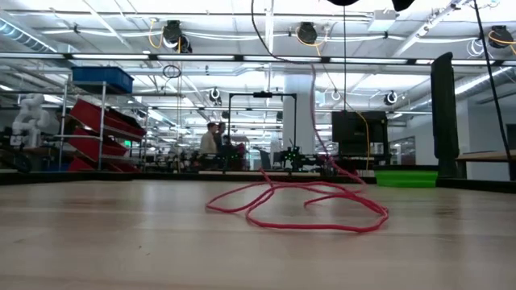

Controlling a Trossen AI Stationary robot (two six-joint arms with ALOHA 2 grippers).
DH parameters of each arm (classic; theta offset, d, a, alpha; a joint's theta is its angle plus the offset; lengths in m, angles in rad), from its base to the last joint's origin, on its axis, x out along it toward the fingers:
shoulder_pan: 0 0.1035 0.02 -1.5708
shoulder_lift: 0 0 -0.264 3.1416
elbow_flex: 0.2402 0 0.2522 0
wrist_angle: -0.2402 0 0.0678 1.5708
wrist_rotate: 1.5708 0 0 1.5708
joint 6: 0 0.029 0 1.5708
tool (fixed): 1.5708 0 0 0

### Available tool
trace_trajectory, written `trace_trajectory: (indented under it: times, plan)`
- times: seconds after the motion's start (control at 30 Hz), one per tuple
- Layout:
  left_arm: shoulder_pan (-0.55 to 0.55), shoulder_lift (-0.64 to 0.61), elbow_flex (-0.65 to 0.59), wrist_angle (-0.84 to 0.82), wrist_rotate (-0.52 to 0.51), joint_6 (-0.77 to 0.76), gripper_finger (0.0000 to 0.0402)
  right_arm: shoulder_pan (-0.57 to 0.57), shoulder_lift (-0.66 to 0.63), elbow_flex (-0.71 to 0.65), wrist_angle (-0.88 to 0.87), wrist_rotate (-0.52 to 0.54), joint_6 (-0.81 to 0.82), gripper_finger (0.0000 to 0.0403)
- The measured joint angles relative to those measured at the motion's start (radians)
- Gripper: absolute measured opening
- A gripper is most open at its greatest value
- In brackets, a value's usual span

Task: Coil cords
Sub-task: Uncoil the red wire from the spool

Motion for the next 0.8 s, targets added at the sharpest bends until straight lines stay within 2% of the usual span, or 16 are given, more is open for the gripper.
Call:
trace_trajectory:
  times: [0.17, 0.57, 0.8]
  plan:
    - [-0.041, -0.037, 0.000, 0.023, -0.018, 0.000, 0.0007, 0.000, 0.000, 0.000, 0.000, 0.000, 0.000, 0.0000]
    - [-0.108, -0.047, 0.000, 0.312, -0.008, 0.115, 0.0006, 0.000, 0.000, 0.000, 0.000, 0.000, 0.000, 0.0000]
    - [-0.114, -0.046, 0.000, 0.455, 0.151, 0.139, 0.0006, 0.000, 0.012, 0.000, 0.016, -0.001, 0.007, 0.0000]
